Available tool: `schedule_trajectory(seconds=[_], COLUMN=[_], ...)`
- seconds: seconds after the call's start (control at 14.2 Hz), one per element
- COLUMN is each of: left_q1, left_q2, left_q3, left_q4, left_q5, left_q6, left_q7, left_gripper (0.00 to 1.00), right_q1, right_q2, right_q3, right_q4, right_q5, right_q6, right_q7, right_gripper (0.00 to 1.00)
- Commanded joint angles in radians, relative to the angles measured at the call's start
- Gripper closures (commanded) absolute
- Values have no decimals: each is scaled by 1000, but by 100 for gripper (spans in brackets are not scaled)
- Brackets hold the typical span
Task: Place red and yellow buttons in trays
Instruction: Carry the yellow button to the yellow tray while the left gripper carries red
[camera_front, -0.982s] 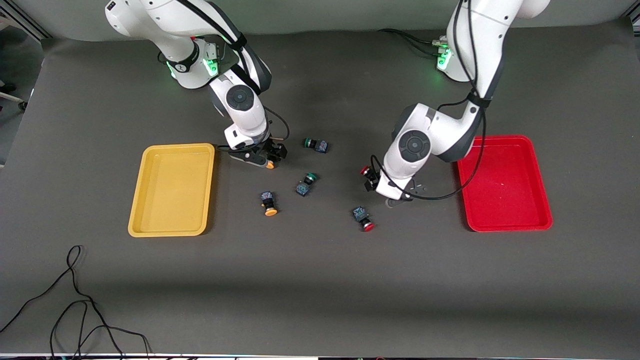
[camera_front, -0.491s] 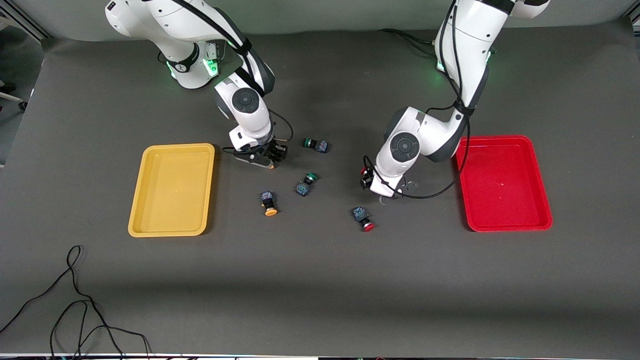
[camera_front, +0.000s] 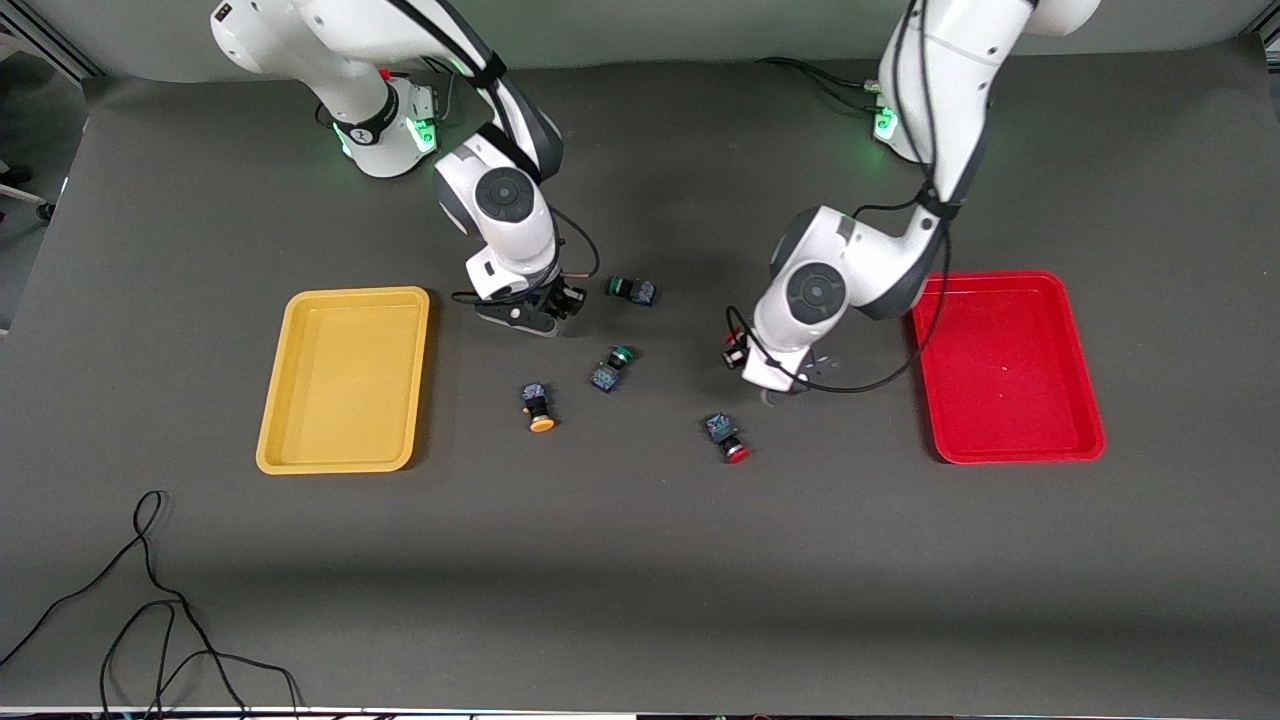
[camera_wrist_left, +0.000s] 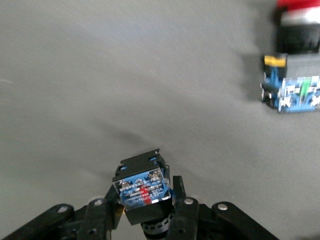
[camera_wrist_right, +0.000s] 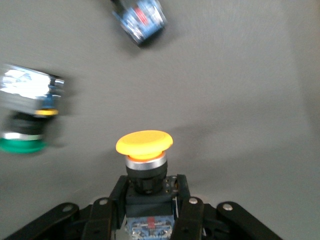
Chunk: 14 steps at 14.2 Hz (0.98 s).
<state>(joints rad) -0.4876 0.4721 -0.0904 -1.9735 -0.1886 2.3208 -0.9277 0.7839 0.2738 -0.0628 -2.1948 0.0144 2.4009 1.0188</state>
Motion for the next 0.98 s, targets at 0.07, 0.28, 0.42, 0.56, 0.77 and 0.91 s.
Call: schedule_trajectory(seconds=[0.07,0.28,0.42,0.56,0.77,0.91], left_q1=[189,335,418,493,553,586], left_q2=[-102,-112,-107,-102,-107,-105], left_q3=[1,9,9,9,9,9], left_q4=[68,88,53,24,-88,-119], left_q5=[6,108,173,208,241,261], left_q6=[-303,-429,-420,-406,-275,-242], left_q7=[276,507,573,642,665,665], left_gripper=[100,100,100,100,100,100], right_q1=[-54,-60,-58,-58,-72,-115], right_q2=[-105,-183,-205,-202,-138,-18], right_q3=[-60,-224,-366,-513,-659,-664], right_q4=[180,201,191,170,78,23], right_q5=[33,53,53,53,59,167], right_q6=[-309,-365,-378,-365,-223,-102], right_q7=[-194,-458,-676,-906,-1124,-1230], right_gripper=[75,75,75,75,76,76])
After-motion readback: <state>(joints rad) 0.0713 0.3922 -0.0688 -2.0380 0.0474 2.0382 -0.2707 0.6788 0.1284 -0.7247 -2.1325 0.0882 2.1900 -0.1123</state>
